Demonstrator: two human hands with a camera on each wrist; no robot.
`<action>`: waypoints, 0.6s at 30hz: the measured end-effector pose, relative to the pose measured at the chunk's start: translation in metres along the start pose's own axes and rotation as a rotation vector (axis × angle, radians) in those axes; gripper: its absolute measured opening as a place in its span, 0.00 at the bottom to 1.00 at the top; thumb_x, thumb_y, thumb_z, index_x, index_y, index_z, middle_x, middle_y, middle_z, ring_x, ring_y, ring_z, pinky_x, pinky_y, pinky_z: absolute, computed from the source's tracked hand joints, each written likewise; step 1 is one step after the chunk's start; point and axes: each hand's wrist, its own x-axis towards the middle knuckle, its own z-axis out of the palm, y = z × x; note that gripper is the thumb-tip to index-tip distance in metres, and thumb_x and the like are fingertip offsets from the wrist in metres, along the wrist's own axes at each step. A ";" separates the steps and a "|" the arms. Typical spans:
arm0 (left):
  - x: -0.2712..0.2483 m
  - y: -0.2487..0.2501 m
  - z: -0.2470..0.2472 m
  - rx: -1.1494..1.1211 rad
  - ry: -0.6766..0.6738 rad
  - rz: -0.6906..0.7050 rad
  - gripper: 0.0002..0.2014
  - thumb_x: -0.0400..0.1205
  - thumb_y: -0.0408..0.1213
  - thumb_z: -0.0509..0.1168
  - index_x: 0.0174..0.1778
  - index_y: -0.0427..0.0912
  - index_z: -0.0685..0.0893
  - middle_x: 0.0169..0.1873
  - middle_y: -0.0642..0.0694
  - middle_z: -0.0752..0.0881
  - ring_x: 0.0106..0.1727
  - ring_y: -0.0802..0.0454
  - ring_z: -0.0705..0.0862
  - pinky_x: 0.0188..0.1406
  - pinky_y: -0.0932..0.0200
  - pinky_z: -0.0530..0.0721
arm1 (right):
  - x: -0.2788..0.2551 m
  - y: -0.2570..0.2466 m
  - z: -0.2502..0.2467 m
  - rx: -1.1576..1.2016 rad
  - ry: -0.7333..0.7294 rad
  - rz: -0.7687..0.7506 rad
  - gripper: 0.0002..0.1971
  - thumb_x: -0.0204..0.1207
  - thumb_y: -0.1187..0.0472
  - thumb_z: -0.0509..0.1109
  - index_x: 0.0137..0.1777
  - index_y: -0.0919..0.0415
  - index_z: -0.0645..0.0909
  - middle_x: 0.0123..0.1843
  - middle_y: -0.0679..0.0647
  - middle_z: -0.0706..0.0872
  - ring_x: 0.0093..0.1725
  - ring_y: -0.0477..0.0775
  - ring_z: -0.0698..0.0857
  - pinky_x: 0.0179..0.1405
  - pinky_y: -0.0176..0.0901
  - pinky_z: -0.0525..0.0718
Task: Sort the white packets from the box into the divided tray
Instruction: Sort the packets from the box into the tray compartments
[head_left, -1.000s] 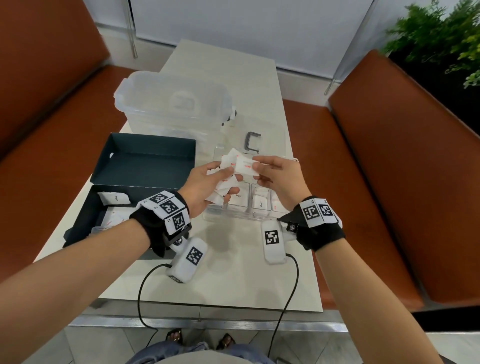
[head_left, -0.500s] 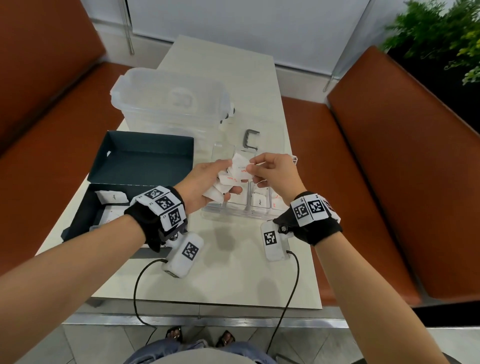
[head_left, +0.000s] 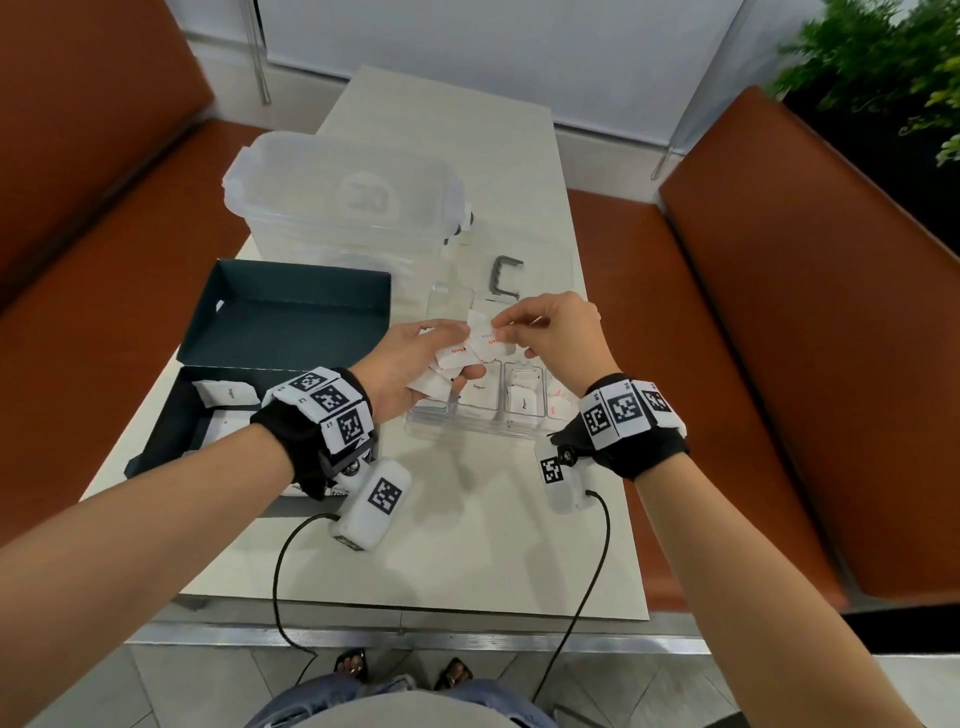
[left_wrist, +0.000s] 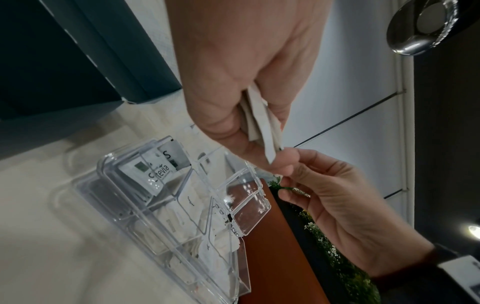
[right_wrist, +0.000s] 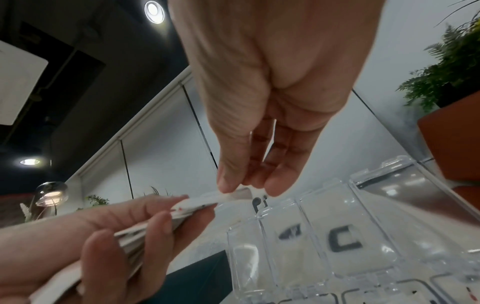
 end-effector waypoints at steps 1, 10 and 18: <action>0.001 0.000 0.000 -0.006 0.004 -0.001 0.11 0.83 0.31 0.67 0.60 0.33 0.81 0.43 0.32 0.91 0.35 0.45 0.90 0.24 0.60 0.86 | 0.001 0.000 0.002 -0.016 -0.003 -0.012 0.04 0.70 0.63 0.79 0.43 0.55 0.90 0.34 0.48 0.88 0.29 0.37 0.82 0.37 0.21 0.79; 0.007 -0.006 -0.005 0.020 0.075 0.049 0.10 0.77 0.20 0.70 0.52 0.35 0.84 0.44 0.32 0.89 0.31 0.44 0.90 0.22 0.60 0.84 | -0.006 0.007 0.015 0.396 -0.093 0.299 0.12 0.75 0.64 0.75 0.56 0.69 0.83 0.33 0.57 0.88 0.25 0.49 0.85 0.26 0.38 0.85; 0.006 -0.008 -0.008 0.086 0.069 0.058 0.12 0.77 0.21 0.71 0.54 0.34 0.83 0.42 0.33 0.90 0.33 0.43 0.90 0.23 0.60 0.84 | -0.007 0.012 0.003 0.335 -0.017 0.221 0.08 0.74 0.71 0.74 0.47 0.59 0.88 0.27 0.53 0.87 0.27 0.46 0.84 0.32 0.35 0.87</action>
